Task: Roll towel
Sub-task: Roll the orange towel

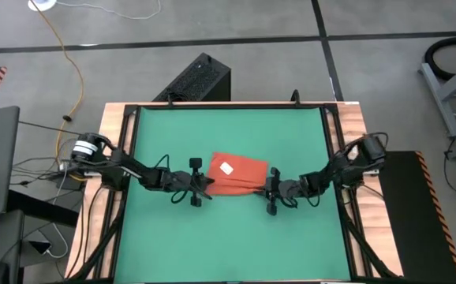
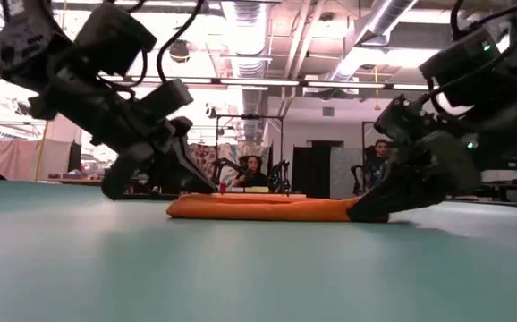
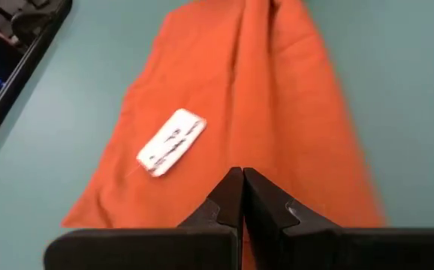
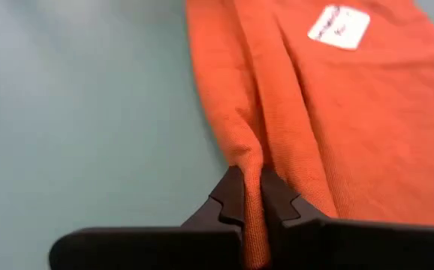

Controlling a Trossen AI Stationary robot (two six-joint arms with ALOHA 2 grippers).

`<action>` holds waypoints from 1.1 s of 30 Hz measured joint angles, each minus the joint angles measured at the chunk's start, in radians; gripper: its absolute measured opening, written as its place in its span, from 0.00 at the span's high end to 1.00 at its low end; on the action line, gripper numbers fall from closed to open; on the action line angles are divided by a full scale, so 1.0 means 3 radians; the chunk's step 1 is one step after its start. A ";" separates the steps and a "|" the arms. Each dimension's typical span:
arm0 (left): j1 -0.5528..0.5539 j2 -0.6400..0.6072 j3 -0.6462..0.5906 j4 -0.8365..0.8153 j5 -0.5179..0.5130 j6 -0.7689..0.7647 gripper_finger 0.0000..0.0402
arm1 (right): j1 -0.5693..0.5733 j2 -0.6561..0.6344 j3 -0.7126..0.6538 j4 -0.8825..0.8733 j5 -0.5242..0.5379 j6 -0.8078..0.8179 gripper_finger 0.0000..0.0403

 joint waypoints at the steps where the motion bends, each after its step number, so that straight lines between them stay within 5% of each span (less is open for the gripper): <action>1: 0.0028 0.0041 -0.0008 0.0066 0.0041 0.0033 1.00 | 0.0005 -0.0084 0.0000 -0.0131 -0.0037 0.0086 0.95; 12: 0.0167 0.0539 0.0002 0.0427 0.0595 -0.0096 1.00 | 0.0001 -0.0972 -0.0011 -0.0929 -0.0653 0.0851 0.95; 20: 0.0144 0.0538 0.0002 0.0315 0.1134 -0.0679 1.00 | -0.0092 -0.1406 -0.0009 -0.1445 -0.0785 0.1688 0.95; 33: -0.0071 0.0535 0.0001 0.0313 0.1165 -0.1027 1.00 | -0.0388 -0.1661 -0.0003 -0.1513 -0.0928 0.2838 0.95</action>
